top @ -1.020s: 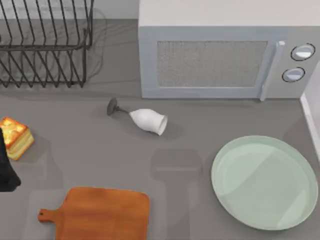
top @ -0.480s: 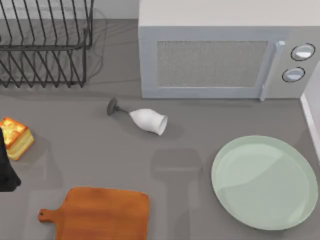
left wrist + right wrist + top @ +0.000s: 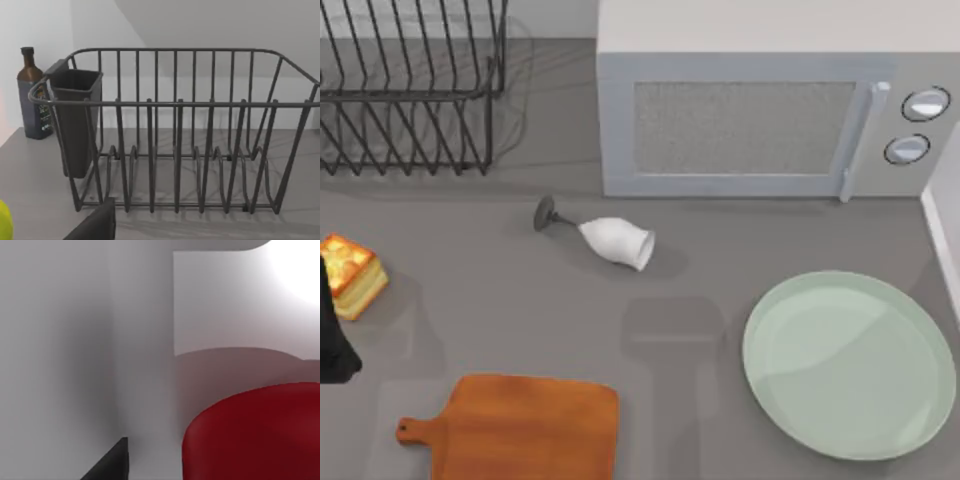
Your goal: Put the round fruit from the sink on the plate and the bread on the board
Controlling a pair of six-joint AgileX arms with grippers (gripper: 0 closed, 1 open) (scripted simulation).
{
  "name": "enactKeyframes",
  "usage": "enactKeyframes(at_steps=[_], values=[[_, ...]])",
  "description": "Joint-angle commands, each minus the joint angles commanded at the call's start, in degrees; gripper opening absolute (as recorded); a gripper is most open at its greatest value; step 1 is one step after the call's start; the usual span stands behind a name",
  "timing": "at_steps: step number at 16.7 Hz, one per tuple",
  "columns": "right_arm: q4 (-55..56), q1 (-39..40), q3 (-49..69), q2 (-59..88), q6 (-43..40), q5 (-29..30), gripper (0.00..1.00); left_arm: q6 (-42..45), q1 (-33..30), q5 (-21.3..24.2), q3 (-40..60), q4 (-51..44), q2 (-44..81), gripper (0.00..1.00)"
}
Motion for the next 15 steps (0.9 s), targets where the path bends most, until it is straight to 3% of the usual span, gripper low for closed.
enactKeyframes(at_steps=[5,15], values=[[0.0,0.0,0.0,0.0,0.0,0.0,0.02,0.0,0.0,0.0,0.0,0.0,0.0,1.0],[-1.85,0.12,0.88,-3.46,0.48,-0.87,0.0,0.0,0.0,0.0,0.0,0.0,0.0,1.0]])
